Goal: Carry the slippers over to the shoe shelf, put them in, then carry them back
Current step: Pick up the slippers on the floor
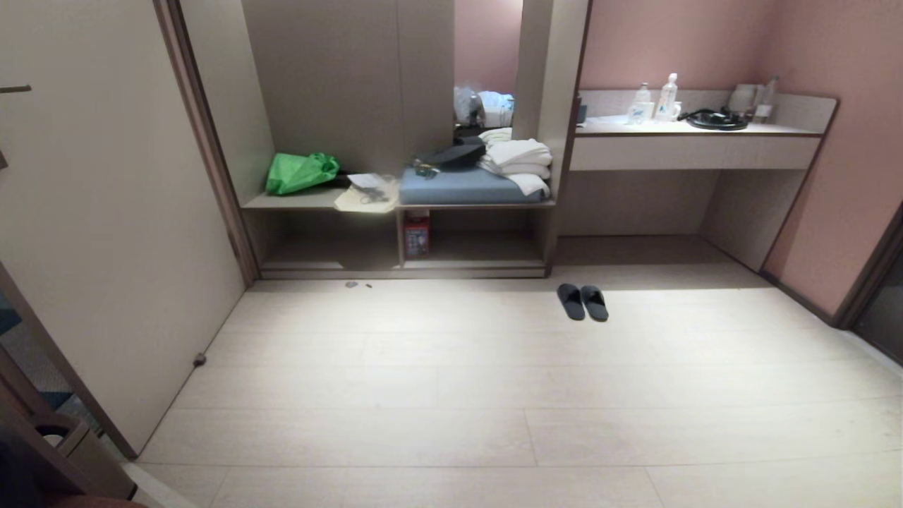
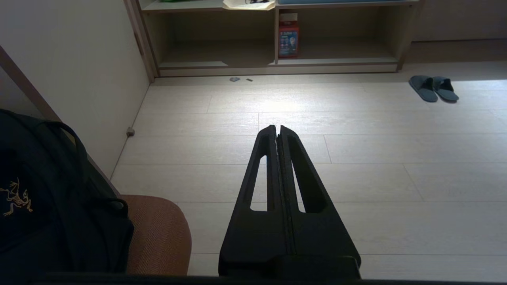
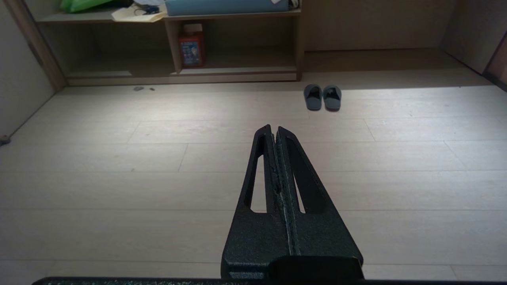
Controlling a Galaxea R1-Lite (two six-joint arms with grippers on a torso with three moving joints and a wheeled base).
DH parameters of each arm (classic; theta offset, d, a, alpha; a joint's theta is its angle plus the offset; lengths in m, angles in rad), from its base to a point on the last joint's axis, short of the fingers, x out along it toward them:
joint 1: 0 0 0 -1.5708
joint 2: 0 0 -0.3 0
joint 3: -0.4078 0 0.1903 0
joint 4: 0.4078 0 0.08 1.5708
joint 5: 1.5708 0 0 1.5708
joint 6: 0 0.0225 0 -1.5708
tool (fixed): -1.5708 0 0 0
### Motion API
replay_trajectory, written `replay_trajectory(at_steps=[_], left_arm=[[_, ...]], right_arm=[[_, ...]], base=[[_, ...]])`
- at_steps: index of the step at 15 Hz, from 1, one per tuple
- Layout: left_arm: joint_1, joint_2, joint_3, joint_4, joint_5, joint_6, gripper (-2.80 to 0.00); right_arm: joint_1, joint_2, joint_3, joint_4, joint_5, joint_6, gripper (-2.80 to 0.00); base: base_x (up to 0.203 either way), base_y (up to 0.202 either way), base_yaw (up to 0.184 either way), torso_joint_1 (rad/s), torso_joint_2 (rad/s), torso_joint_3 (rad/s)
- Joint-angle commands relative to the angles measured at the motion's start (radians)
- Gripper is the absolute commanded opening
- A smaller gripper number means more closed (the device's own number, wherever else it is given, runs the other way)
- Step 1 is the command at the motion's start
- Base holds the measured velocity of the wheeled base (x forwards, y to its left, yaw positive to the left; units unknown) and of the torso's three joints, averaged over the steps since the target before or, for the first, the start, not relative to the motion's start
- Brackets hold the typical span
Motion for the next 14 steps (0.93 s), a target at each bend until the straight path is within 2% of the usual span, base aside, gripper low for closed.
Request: replay_trajectory(at_steps=[1, 14], left_arm=[[0.0, 0.001, 0.0, 0.0, -0.001, 0.0, -2.8], [0.0, 0.001, -0.001, 0.006, 0.001, 0.0, -2.8]], right_arm=[[0.0, 0.0, 0.0, 0.0, 0.0, 0.001, -2.8], [0.0, 0.0, 0.0, 0.0, 0.005, 0.004, -2.8]], base=[[0.0, 0.0, 0.0, 0.0, 0.0, 0.0], [0.0, 0.0, 0.0, 0.0, 0.0, 0.0]])
